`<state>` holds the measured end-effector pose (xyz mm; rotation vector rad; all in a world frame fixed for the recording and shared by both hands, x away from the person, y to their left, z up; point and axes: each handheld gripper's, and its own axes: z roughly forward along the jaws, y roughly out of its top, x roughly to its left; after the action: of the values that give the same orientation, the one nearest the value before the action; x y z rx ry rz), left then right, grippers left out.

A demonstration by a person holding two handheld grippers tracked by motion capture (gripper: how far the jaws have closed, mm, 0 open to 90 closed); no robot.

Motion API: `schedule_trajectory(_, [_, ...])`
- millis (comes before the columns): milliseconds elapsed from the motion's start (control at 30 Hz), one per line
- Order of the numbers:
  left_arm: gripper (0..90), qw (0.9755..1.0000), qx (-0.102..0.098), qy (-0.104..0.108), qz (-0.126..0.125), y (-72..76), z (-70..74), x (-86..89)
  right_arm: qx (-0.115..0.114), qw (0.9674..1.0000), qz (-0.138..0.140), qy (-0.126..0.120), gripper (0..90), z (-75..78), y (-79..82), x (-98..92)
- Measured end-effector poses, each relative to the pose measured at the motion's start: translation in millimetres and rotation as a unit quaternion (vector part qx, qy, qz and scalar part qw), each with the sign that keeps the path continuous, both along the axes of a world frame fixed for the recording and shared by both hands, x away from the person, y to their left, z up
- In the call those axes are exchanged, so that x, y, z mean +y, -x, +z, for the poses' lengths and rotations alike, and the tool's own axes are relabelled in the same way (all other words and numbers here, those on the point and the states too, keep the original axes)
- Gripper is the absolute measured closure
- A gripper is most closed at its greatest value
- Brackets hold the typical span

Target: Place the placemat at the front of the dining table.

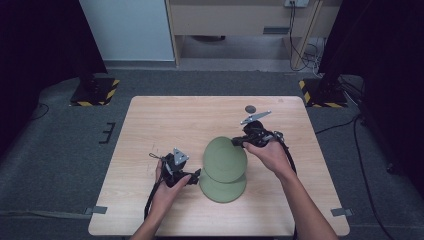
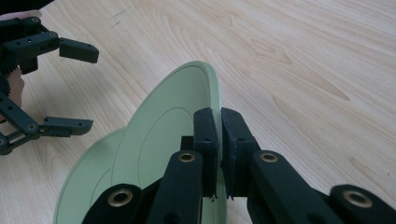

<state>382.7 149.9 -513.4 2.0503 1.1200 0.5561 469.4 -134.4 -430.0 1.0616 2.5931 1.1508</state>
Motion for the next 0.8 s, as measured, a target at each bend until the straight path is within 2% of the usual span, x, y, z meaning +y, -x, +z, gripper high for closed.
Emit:
schedule_trajectory(267, [2.5,1.0,0.001,0.001,0.005,-1.4,3.6,6.8,0.002,1.0,-0.003,-0.002,85.9,-0.1,-1.0,-2.5])
schedule_trajectory(433, [2.5,0.9999,0.001,0.002,0.01,-2.5,4.5,12.4,0.003,0.9999,-0.007,-0.013,85.9,2.1,-1.6,-4.9])
schedule_trajectory(567, [2.6,0.9999,0.001,0.006,0.016,-3.1,5.7,17.1,0.003,0.9995,-0.012,-0.03,86.0,6.9,-1.5,-7.6])
schedule_trajectory(800, [2.7,0.9996,0.0,0.012,0.026,-4.6,7.8,25.0,-0.005,0.9992,-0.013,-0.038,86.0,20.4,-2.5,-7.3])
